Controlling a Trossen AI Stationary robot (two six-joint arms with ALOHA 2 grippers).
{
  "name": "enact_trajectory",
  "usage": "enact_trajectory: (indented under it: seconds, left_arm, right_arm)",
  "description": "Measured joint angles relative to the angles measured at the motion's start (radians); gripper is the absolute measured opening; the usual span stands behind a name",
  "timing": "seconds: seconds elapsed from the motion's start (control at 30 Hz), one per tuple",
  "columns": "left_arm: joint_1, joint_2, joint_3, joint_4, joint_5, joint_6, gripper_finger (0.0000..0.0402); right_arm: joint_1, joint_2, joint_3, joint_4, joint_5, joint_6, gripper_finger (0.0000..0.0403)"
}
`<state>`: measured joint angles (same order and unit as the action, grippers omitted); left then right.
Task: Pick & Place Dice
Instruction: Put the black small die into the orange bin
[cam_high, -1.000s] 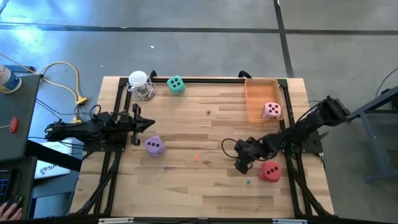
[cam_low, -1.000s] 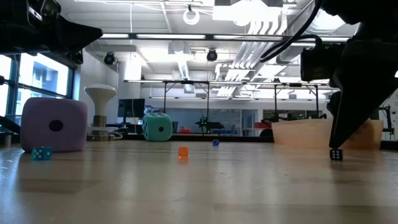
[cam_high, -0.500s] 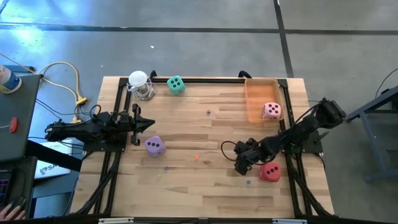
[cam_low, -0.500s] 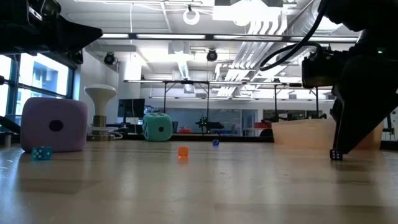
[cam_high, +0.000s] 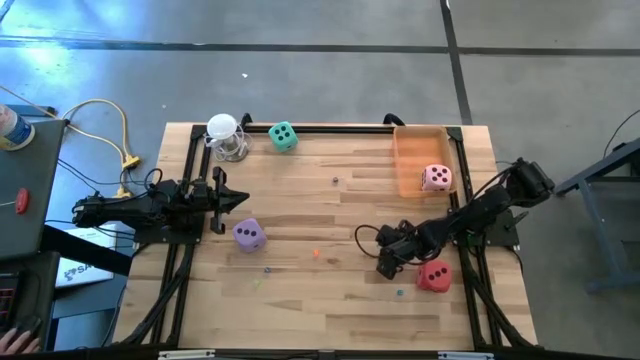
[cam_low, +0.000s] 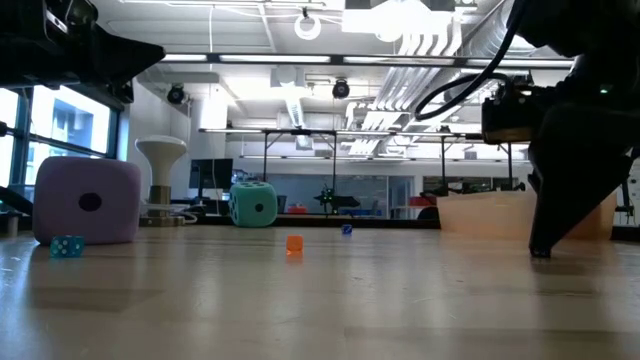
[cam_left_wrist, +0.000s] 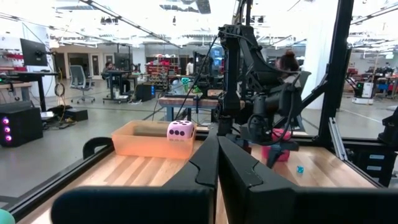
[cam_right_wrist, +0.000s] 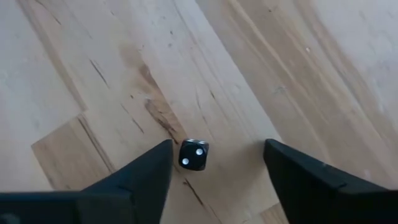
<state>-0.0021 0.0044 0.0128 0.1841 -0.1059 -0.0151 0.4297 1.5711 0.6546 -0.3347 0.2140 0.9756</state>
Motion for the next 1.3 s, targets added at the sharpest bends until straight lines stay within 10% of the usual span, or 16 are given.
enact_trajectory:
  seconds: [0.8, 1.3]
  left_arm:
    - [0.0, 0.0, 0.0, 0.0, 0.0, 0.0, 0.0]
    - [0.0, 0.0, 0.0, 0.0, 0.0, 0.0, 0.0]
  right_arm:
    - [-0.008, -0.003, -0.001, -0.003, -0.01, -0.022, 0.0039]
    - [-0.05, -0.093, 0.138, -0.204, 0.016, -0.187, 0.0041]
